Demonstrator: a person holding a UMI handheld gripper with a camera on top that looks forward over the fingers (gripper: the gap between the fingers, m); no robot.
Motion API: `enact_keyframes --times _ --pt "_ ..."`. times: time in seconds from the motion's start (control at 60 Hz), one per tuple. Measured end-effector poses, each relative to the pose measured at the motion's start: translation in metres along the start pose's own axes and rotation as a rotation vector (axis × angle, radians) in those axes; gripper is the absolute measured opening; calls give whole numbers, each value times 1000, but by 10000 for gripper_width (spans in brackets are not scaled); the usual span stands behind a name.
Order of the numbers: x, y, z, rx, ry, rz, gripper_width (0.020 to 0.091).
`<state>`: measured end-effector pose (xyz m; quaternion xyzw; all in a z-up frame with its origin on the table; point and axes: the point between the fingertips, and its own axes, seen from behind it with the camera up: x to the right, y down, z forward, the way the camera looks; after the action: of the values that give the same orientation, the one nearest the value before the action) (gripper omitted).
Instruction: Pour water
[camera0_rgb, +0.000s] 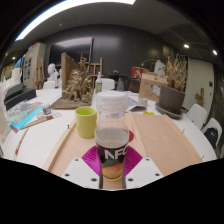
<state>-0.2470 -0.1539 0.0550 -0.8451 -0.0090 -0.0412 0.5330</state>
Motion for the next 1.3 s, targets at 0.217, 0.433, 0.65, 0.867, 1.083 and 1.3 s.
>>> enact_keyframes --times 0.217,0.433,0.65,0.867,1.083,1.3 --pt "35 -56 9 9 101 -142 246" --pt "84 -127 46 53 297 -546 247" --pt "68 -178 84 155 405 -1114 244" --pt "43 -194 113 242 482 -1583 244" --pt "31 -196 127 269 477 -1734 244" --pt "53 -196 123 184 349 -1267 248"
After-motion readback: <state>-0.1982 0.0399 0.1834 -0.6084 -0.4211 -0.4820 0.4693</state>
